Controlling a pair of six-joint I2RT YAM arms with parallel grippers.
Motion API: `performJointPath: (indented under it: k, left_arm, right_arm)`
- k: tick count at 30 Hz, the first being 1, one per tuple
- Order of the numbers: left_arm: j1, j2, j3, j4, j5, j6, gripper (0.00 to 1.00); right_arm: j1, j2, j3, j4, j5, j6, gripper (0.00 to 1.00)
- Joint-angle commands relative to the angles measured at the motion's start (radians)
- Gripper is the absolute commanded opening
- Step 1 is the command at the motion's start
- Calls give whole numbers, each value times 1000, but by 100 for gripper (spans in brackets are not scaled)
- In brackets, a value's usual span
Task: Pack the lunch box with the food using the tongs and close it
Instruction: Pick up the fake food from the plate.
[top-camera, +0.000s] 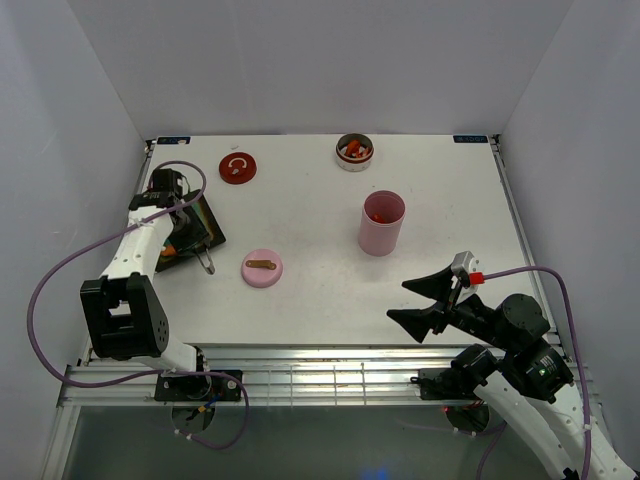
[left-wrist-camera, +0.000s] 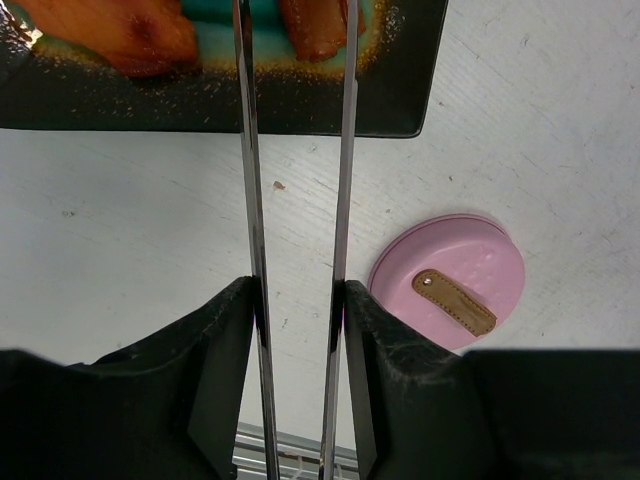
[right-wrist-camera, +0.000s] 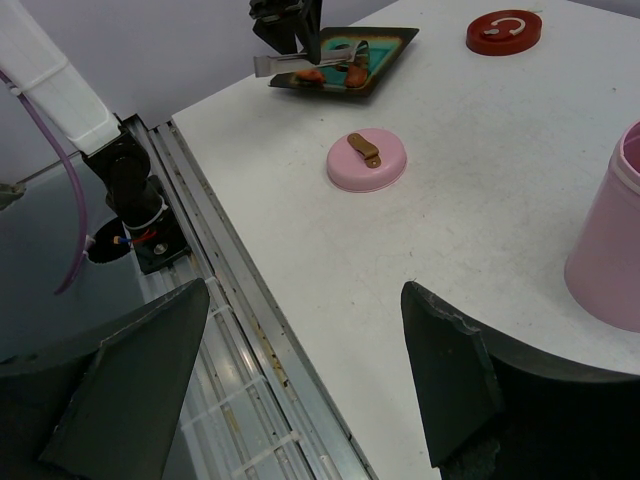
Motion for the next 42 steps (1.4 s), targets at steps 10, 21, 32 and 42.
performJointPath:
  k: [10, 21, 32, 42]
  left_arm:
    - [5, -3, 0, 12, 38, -7, 50]
    - [3, -15, -22, 10, 39, -45, 48]
    - [5, -12, -48, 21, 39, -45, 44]
    - [6, -56, -8, 16, 27, -40, 36]
  right_arm:
    - [6, -9, 44, 12, 13, -10, 83]
    - [6, -13, 45, 7, 11, -11, 83]
    - [9, -16, 50, 1, 16, -12, 83]
    - [10, -15, 48, 1, 22, -12, 84]
